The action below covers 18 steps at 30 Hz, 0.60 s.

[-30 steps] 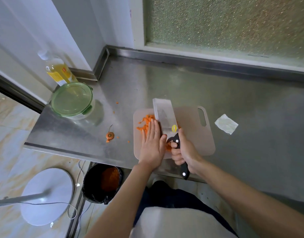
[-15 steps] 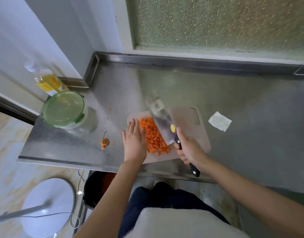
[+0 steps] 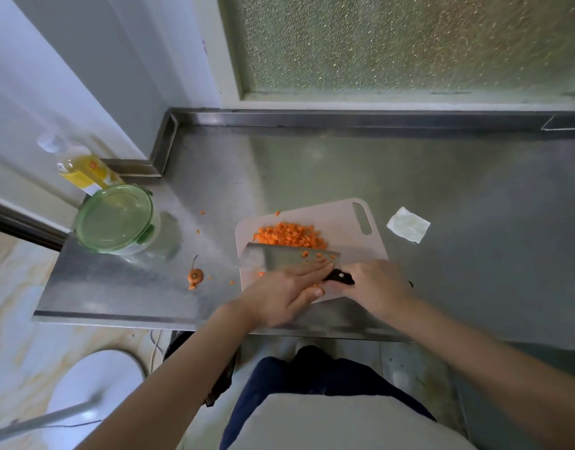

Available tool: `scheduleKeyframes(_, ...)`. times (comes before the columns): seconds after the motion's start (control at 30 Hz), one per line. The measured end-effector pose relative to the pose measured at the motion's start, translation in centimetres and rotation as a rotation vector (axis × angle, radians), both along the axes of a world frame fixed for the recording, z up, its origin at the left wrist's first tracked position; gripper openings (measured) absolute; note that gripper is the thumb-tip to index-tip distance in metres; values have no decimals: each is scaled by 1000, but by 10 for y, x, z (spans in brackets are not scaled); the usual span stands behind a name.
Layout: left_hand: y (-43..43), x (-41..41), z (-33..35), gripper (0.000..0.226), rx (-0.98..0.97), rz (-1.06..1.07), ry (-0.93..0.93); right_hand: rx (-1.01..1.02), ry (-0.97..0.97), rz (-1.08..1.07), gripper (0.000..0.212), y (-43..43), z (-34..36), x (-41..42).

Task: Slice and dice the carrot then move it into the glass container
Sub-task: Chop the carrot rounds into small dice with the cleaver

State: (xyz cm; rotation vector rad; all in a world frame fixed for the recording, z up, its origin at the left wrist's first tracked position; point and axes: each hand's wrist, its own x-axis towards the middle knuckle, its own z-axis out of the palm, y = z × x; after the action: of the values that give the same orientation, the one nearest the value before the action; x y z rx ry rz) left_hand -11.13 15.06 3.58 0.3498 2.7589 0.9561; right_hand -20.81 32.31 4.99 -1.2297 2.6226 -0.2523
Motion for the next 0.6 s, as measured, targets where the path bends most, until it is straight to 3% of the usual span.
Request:
scheduleKeyframes(0.07,-2,-4,-4,56,17,-21,-88,-54,180,47,48,4,-9,2)
scheduleKeyframes(0.2,-5,-14,-18,57,-37,81,-180,-116,200,74,54,9,-25,5)
scheduleKeyframes(0.3,-4,-17,-22,60,-150,132,-76,-108,203,71,59,11,-28,6)
scheduleKeyframes(0.43,5,-12,-22,60,-217,-85,22,-132,258,36,54,11,-32,5)
scheduleKeyframes(0.5,5,-16,-27,77,-328,4,4,-144,267,40,57,16,-33,5)
scheduleKeyframes(0.6,-1,-19,-29,108,-425,320,-24,-174,329,60,56,23,-35,5)
